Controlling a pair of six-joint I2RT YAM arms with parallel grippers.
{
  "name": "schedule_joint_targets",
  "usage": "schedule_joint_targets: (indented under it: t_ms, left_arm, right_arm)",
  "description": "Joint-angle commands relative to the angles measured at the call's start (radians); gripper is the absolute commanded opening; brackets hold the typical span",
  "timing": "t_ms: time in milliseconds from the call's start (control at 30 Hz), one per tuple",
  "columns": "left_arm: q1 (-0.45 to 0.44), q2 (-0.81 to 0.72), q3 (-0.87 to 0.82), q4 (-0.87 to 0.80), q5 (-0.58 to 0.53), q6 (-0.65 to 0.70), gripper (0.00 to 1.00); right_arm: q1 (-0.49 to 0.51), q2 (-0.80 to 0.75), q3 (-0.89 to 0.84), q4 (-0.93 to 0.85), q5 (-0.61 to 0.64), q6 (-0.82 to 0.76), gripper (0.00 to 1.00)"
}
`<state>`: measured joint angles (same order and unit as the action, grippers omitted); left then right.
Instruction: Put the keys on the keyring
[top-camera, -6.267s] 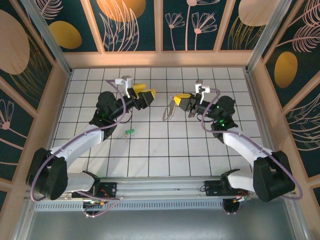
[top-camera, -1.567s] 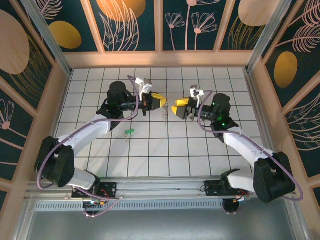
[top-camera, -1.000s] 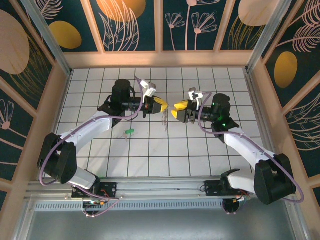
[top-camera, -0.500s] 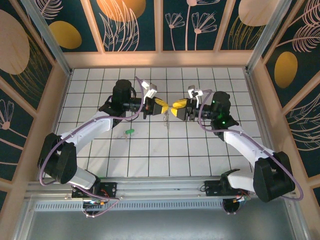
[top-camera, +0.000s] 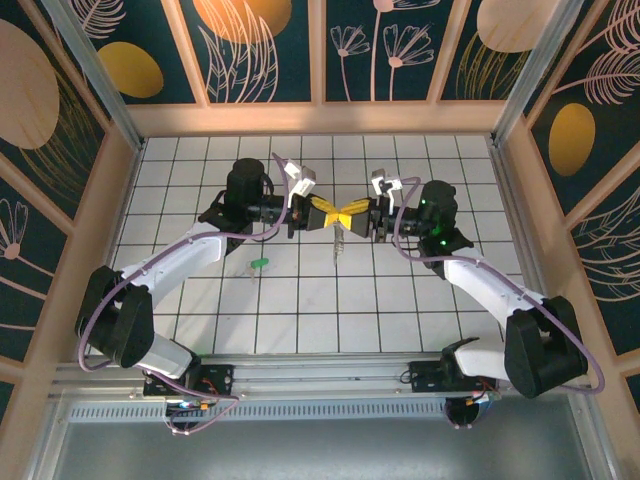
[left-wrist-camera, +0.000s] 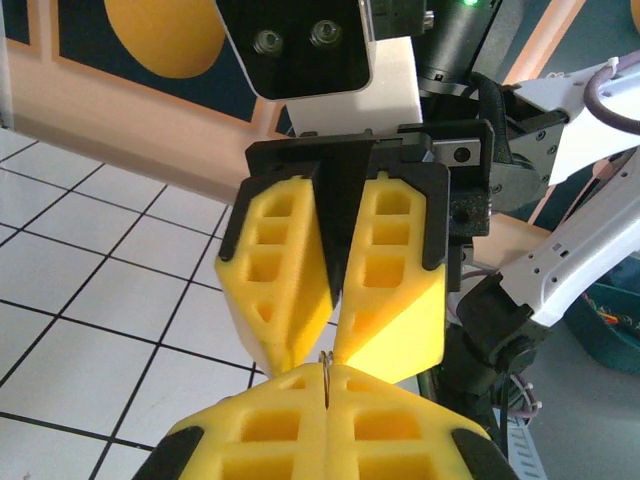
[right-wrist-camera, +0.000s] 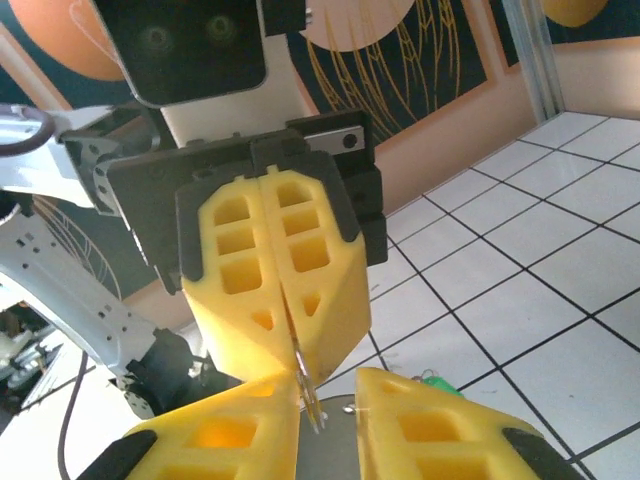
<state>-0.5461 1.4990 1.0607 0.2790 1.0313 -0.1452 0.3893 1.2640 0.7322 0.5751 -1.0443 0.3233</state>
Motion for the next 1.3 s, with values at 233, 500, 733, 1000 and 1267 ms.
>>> schedule_joint_targets:
  t_ms: [233,500,733,1000,1267]
  left_arm:
    - [-0.014,0.014,0.035,0.007,0.028,0.019,0.0]
    - [-0.014,-0.032,-0.03,0.15,-0.135,-0.076,0.19]
    - [-0.014,-0.102,-0.114,0.252,-0.398,-0.15,0.27]
    - [-0.014,-0.145,-0.162,0.284,-0.521,-0.201,0.31]
    - [-0.014,-0.175,-0.231,0.393,-0.558,-0.304,0.37]
  right_arm:
    - [0.008,-0.001,0.025,0.059,-0.026,0.0,0.0]
    - [-0.005,-0.023,0.001,0.05,0.059,-0.012,0.0]
    - [-0.012,-0.045,-0.005,0.057,0.112,-0.003,0.0]
    - [-0.013,-0.06,-0.019,0.107,0.178,0.025,0.0]
    - [-0.01,-0.057,-0.028,0.193,0.205,0.074,0.0]
